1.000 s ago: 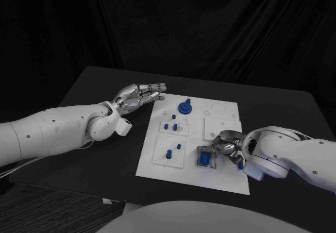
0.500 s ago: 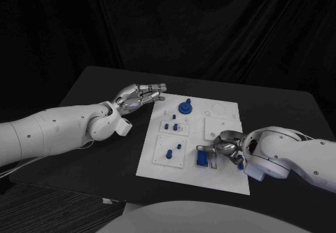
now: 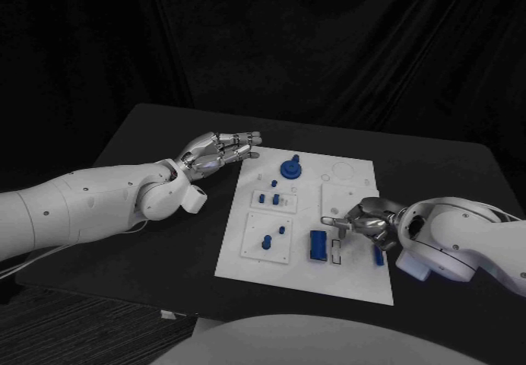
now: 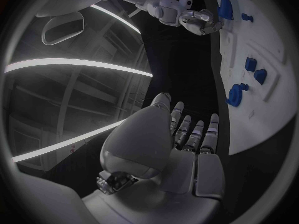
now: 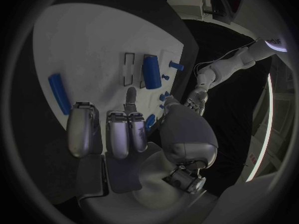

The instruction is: Assemble the parts on the task board

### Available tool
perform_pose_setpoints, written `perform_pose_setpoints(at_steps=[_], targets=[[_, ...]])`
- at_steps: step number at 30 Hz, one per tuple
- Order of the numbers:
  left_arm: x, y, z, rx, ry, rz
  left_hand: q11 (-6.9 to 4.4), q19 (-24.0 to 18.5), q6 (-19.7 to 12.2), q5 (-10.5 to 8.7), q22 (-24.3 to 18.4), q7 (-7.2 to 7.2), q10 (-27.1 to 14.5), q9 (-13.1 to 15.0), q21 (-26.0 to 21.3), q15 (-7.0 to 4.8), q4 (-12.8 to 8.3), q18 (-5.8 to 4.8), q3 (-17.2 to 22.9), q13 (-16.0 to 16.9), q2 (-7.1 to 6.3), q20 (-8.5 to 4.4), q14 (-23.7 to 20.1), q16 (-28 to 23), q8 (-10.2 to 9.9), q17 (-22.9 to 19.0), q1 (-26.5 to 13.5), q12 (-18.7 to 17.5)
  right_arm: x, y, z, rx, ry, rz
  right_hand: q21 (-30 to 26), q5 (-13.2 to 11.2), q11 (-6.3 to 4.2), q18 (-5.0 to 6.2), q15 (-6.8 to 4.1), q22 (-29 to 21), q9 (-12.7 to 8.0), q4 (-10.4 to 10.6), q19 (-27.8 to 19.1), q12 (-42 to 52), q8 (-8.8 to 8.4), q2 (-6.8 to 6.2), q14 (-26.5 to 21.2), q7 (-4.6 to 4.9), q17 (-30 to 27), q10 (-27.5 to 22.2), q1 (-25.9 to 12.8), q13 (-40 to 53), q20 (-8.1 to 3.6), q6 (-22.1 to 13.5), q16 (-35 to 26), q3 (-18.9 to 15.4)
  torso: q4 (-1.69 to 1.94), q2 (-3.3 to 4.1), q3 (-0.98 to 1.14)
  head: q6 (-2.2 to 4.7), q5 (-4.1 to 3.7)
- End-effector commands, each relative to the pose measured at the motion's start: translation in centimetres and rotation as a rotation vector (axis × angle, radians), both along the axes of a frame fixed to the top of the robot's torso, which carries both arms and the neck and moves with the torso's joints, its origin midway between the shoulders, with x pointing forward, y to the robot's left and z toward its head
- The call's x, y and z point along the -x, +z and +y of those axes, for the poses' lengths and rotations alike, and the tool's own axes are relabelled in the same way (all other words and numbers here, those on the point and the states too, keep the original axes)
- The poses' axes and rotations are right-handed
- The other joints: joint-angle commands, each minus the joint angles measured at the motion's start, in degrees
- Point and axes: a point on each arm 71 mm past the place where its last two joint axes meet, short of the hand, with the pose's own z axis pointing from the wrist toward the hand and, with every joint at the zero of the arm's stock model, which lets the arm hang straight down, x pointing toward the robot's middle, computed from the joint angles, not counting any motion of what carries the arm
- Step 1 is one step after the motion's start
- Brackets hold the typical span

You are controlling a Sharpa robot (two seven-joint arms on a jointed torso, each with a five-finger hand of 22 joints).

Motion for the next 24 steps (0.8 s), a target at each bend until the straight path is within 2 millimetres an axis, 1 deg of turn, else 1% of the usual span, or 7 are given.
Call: perform_pose_setpoints(at_steps=[1,4,6,11,16,21,24], targets=[[0.0,0.0,-0.2,0.018,-0.008,-0.001,0.38,0.3,0.4,0.33,0.1,-0.05,0.1,0.1,0.3,0.13,0.1,-0.21,0.3,0.1,-0.13,-0.06,0.1,0.2,0.3,0.0,0.5,0.4,-0.7,2.3,0.3,-0.034,0.072,-0.297,1.9,2.2,0.32,-0.41,0.39,12.1,-0.7,-0.3,2.1,0.1,0.05,-0.22,6.1,0.08,15.1,5.9,3.7,15.1,0.37,-0.8,0.1,-0.7,0.04,-0.01,-0.02,-0.01,-0.07],[0.0,0.0,-0.2,0.018,-0.008,-0.002,0.38,0.3,0.4,0.33,0.1,-0.05,0.1,0.1,0.3,0.13,0.1,-0.21,0.3,0.1,-0.13,-0.06,0.1,0.2,0.3,0.0,0.5,0.4,-0.6,3.5,0.4,-0.016,0.165,-0.474,2.6,3.3,0.85,-0.57,0.81,12.3,-2.1,-0.6,2.4,0.1,-1.31,-0.36,6.1,0.67,15.1,5.9,7.1,15.1,0.56,-3.1,0.1,-0.8,0.02,-0.02,-0.02,-0.01,-0.01],[0.0,0.0,-0.2,0.018,-0.008,-0.002,0.39,0.3,0.5,0.33,0.1,-0.05,0.1,0.1,0.3,0.13,0.1,-0.21,0.3,0.1,-0.12,-0.06,0.1,0.2,0.3,0.0,0.5,0.4,-0.4,4.0,0.6,-0.011,0.224,-0.56,3.1,4.0,1.14,-0.67,1.09,12.4,-4.9,-0.8,2.5,0.1,-4.21,-0.61,6.1,1.78,15.1,5.9,10.6,15.1,0.92,-7.3,0.1,-0.8,0.08,-0.02,-0.01,-0.01,-0.1],[0.1,0.0,-0.2,0.018,-0.007,-0.002,0.4,0.4,0.5,0.34,0.2,-0.04,0.2,0.1,0.3,0.13,0.1,-0.22,0.3,0.1,-0.12,-0.06,0.2,0.3,0.3,0.1,0.5,0.4,0.5,3.8,1.0,-0.01,0.331,-0.663,3.0,3.6,1.27,-0.62,1.22,12.3,-10.5,-0.3,2.2,0.1,-7.25,-0.71,6.1,2.12,15.1,5.9,15.9,15.1,1.11,-11.1,0.1,-1.4,-0.03,0.01,0.0,-0.01,0.03],[0.1,0.0,-0.1,0.019,-0.007,-0.001,0.43,0.4,0.5,0.35,0.2,-0.02,0.2,0.1,0.3,0.13,0.1,-0.22,0.4,0.1,-0.11,-0.06,0.2,0.3,0.3,0.1,0.5,0.4,1.3,3.1,1.3,-0.03,0.404,-0.7,3.2,3.9,1.21,-0.64,1.2,12.4,-14.1,-0.9,2.2,0.1,-8.06,-0.26,6.1,1.99,15.1,5.9,20.2,15.1,1.11,-12.8,0.1,-1.6,0.03,-0.04,0.0,-0.01,-0.22],[0.1,0.0,-0.1,0.02,-0.007,-0.002,0.46,0.4,0.5,0.37,0.3,-0.01,0.2,0.1,0.3,0.13,0.1,-0.22,0.4,0.1,-0.09,-0.06,0.2,0.3,0.3,0.1,0.5,0.4,2.2,2.0,1.4,-0.013,0.467,-0.708,3.3,4.3,1.06,-0.66,1.08,12.4,-16.4,-1.8,2.2,0.1,-7.96,-0.92,6.1,1.91,15.1,5.9,23.4,15.1,1.05,-13.3,0.1,-2.1,0.01,0.01,0.01,-0.01,-0.2],[0.1,-0.1,-0.1,0.02,-0.007,-0.001,0.47,0.4,0.5,0.37,0.2,0.0,0.2,0.1,0.3,0.13,0.1,-0.22,0.4,0.1,-0.08,-0.06,0.2,0.3,0.3,0.1,0.5,0.4,2.8,1.2,1.5,0.014,0.503,-0.712,2.9,4.2,1.03,-0.56,1.04,12.2,-18.3,-1.9,2.0,0.1,-8.54,-2.12,6.1,1.89,15.1,5.9,24.9,15.1,1.02,-15.5,0.1,-2.4,0.04,0.02,-0.02,-0.01,-0.21]])
